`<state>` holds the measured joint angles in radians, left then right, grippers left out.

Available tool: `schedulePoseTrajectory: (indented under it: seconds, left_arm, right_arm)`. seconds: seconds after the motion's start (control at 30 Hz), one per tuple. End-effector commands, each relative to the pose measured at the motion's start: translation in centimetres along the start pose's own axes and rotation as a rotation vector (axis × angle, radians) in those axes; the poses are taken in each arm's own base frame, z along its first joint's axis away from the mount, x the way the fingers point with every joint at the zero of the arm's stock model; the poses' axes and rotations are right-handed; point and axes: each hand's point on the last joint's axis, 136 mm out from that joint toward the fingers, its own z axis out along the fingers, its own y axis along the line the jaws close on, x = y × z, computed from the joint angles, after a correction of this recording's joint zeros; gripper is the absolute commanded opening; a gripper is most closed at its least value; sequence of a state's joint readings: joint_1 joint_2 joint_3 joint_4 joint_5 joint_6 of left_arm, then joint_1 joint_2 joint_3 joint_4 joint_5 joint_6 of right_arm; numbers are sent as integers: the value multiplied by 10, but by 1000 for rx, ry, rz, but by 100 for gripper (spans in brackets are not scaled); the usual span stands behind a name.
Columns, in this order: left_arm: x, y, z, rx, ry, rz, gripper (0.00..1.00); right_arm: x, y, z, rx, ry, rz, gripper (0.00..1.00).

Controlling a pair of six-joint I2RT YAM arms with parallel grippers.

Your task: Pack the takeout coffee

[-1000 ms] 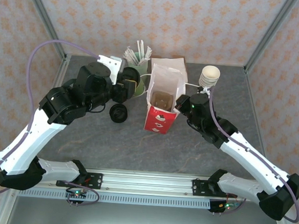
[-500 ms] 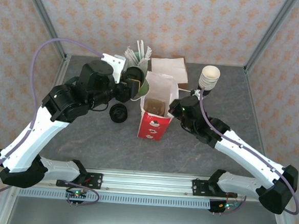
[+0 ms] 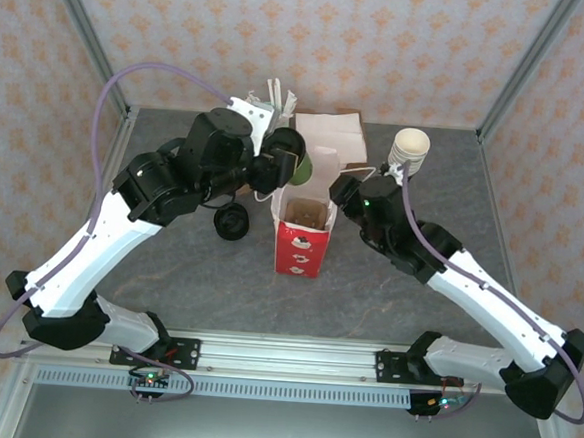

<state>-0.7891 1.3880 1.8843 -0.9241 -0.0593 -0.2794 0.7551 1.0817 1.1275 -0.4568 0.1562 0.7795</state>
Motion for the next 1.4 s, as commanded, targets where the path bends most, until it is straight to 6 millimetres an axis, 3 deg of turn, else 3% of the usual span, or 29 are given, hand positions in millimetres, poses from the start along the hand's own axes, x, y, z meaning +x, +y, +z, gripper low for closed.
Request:
schedulePoseTrajectory:
  seconds: [0.0,0.17,0.33,0.47,0.8,1.03,1.37]
  left_arm:
    - [-11,-1,-2,-23,-28,-9,59]
    - [-8,-7,23,-37,23,11,59]
    - [-9,-22,49,-11,60,3,57]
    - [-12,-22,63,-46,70,2,57]
    - [-4,4,59,-183,75,-67,56]
    - [26,18,73,-259,114,-130,56]
    - [70,16,97,-256,186,-171,56]
  right_arm:
    - [-38,-7,-16,-16,-54,-69,60]
    - [-67,-14,7,-63,52,-63,59]
    - [-74,-8,42,-120,246,11,56]
    - [-82,-1,55,-139,335,52,55]
    - [-104,45,67,-267,461,78,55]
    - [-87,35,85,-265,522,26,55]
    - [-43,24,95,-284,637,-90,58]
